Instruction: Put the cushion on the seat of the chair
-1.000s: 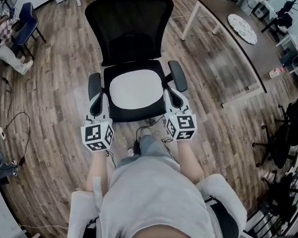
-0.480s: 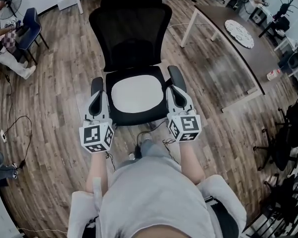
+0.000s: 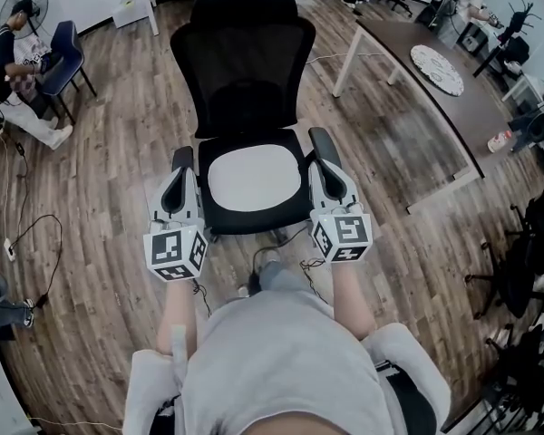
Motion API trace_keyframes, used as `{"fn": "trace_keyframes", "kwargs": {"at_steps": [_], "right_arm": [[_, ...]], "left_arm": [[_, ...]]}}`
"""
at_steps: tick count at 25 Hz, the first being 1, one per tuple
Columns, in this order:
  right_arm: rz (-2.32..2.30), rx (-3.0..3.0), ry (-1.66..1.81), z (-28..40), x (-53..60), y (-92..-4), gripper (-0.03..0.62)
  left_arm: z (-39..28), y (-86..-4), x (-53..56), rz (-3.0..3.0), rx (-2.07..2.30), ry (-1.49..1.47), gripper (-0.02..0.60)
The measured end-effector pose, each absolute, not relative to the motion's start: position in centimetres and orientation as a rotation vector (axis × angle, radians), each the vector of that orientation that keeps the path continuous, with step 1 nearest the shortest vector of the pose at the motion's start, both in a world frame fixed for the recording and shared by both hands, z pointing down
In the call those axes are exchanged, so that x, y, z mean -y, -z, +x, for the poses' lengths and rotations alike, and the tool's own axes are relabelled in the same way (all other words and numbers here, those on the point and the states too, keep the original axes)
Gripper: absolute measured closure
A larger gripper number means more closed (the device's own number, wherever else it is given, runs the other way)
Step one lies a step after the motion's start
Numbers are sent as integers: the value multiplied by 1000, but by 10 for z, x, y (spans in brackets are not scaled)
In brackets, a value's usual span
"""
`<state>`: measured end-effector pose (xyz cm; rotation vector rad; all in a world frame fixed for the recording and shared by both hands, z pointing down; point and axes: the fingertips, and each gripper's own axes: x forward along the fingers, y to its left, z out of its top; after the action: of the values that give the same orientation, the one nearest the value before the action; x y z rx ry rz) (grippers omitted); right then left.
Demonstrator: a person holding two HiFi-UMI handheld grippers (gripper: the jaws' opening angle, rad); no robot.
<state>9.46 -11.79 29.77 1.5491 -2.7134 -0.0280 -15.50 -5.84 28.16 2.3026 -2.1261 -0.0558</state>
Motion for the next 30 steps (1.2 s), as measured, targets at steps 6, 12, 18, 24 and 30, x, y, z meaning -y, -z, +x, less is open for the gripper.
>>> {"fn": "trace_keyframes", "kwargs": {"at_steps": [6,12,18,24,30], "right_arm": [[1555,2734,64,94,111,-284,571],[1552,2741,99,91,105,-275,571],[1553,2751,105,88,103,-272,571],[1563,2769,99,84,102,-266,572],[1559,2779,106,81,101,-266,571]], "left_arm": [[-154,-274,52,2319,2143,61,569],[-154,-268,50,2336,2157,78,569],[-159,-270,48,2306,2168,83,569],[-165,-269,46,2294,2172,92,569],[-168,-271,43,2287,2173,107,569]]}}
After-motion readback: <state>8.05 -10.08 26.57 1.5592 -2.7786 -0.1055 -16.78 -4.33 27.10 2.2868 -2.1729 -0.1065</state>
